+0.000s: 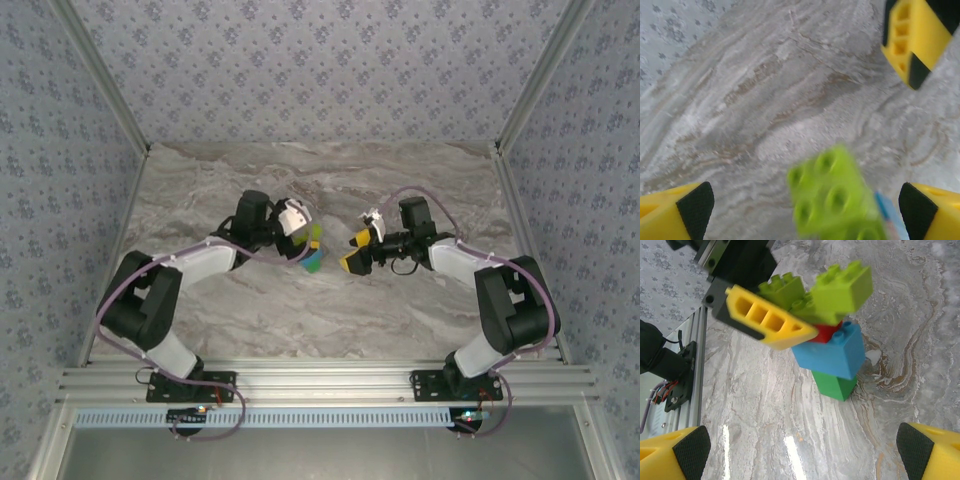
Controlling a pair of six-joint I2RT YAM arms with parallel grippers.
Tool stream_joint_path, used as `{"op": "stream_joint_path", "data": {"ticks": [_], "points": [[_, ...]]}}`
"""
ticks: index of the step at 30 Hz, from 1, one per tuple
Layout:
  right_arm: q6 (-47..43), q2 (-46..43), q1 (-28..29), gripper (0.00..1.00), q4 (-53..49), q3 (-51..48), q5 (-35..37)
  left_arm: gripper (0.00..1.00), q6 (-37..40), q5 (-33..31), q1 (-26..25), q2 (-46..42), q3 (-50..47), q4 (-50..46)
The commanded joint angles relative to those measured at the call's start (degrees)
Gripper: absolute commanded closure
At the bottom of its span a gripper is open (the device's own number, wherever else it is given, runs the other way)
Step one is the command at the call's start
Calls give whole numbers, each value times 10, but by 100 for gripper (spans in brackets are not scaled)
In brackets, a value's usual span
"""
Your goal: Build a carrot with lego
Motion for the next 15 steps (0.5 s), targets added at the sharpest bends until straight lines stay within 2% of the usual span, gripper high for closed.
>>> {"op": "stream_joint_path", "data": {"ticks": [1, 7, 15], "points": [[5, 1, 3, 0, -12, 14, -10, 3, 21, 3, 8, 24, 57, -24], [1, -9, 3, 0, -16, 11, -7, 3, 22, 16, 18, 5, 79, -46], [9, -14, 3, 0, -6, 8, 2, 3, 8, -13, 35, -62, 17, -22]]}}
